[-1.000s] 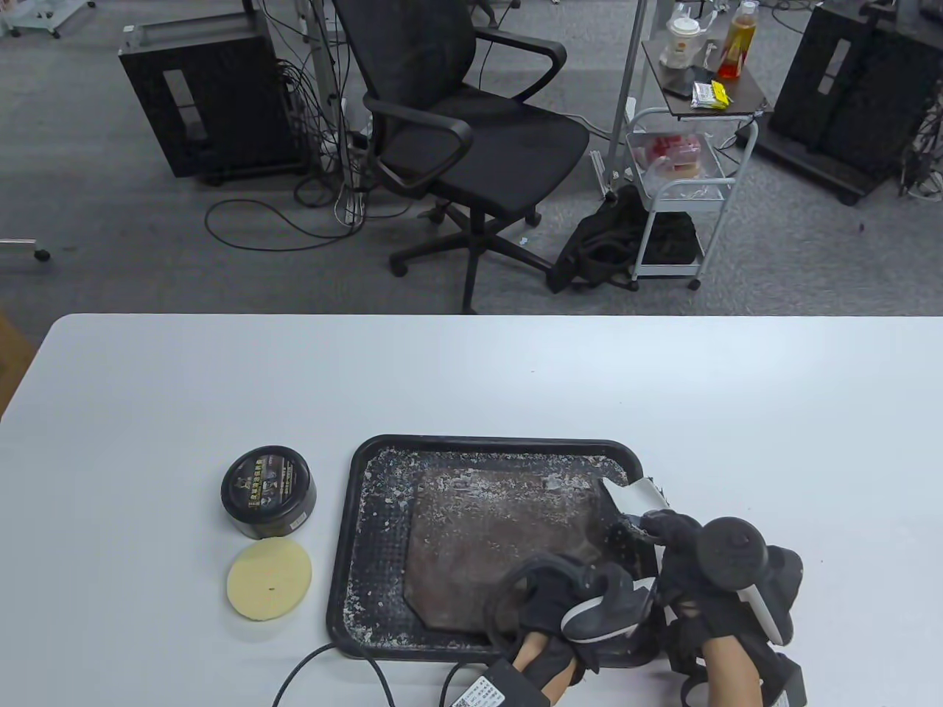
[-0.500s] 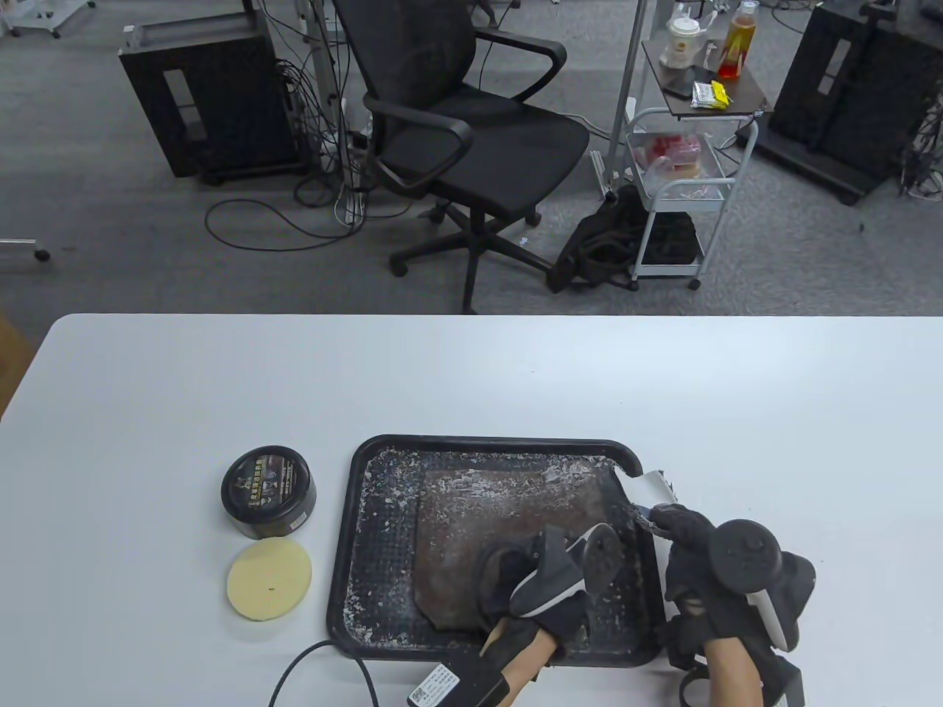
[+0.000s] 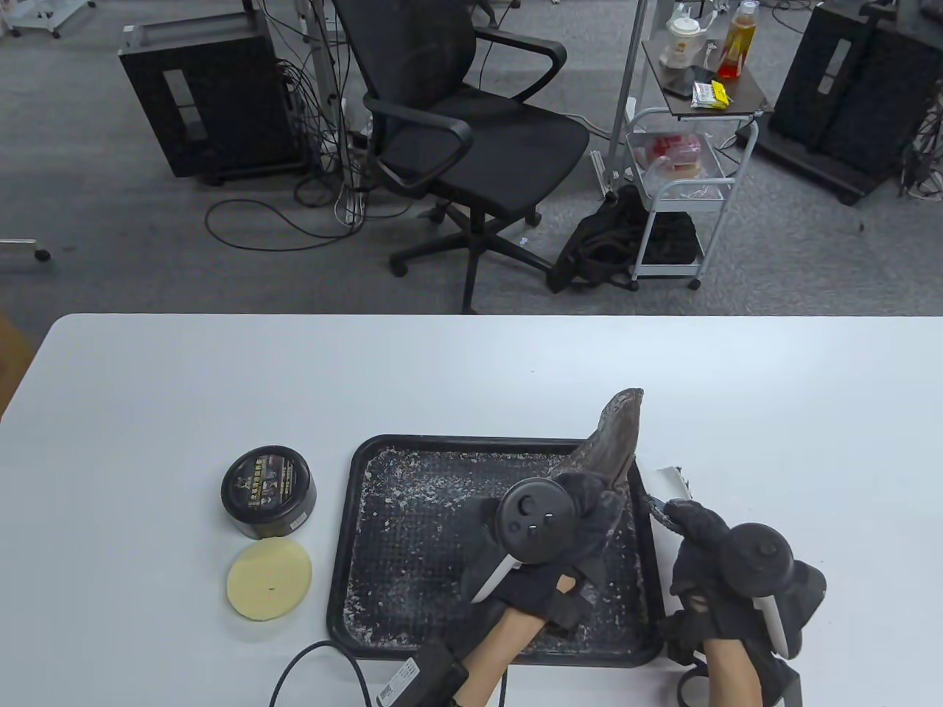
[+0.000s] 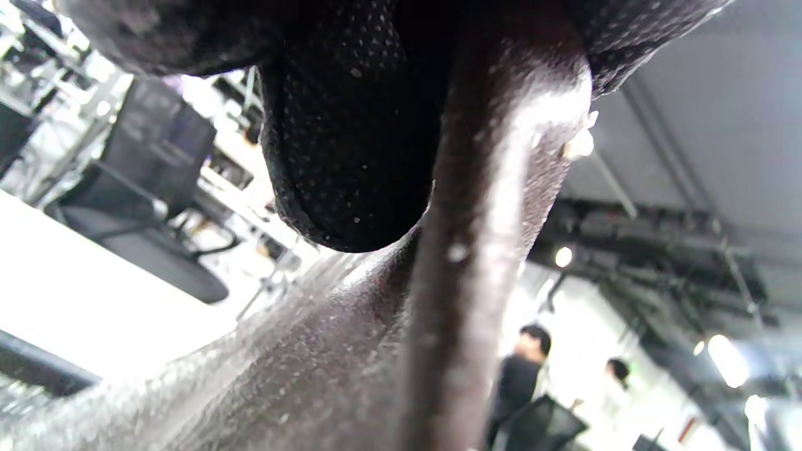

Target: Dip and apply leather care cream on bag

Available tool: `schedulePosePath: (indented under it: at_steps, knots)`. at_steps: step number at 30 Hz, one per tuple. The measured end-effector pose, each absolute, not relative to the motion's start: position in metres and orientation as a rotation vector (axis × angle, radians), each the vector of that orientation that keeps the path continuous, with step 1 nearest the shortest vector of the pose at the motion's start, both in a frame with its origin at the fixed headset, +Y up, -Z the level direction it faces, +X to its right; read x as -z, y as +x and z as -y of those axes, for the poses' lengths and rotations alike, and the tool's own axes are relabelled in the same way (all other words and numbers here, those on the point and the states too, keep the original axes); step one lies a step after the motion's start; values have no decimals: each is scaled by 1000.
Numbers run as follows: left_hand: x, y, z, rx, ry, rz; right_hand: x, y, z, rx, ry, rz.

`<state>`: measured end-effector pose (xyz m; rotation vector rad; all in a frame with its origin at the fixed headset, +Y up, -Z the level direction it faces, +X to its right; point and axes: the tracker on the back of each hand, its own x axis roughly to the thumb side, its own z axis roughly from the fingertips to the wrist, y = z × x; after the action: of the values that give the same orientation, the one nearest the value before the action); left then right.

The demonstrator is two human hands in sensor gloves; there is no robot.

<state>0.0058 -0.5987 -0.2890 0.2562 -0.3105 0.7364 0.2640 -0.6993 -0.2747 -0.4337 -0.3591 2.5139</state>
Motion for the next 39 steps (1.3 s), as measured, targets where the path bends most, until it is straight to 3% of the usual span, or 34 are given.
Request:
schedulePosePath:
  at_steps: [5,8,13,16,22,28,34,39]
  knots:
    - [283,-20,611,-969,391,199,274,266,700,-2473,-451,366]
    - [281,-37,637,-1131,409,100,274,266,701,-2476,-446,365]
    - [275,-63,681,-1098,502,29,276,262,700,-2485,-403,363]
    - [274,-86,693,-1095,409,-34,276,261,700,-2497,-395,365]
    - [270,-112,696,-986,283,0,280,259,704,-2504,-385,336]
    - [270,-134,711,-860,6,40,279,257,706,-2497,-373,322]
    - [271,-153,732,-772,-264,-103,278,254,705,-2495,-347,320]
    - [273,-158,747,-667,-402,-178,279,250,709,-2510,-324,280]
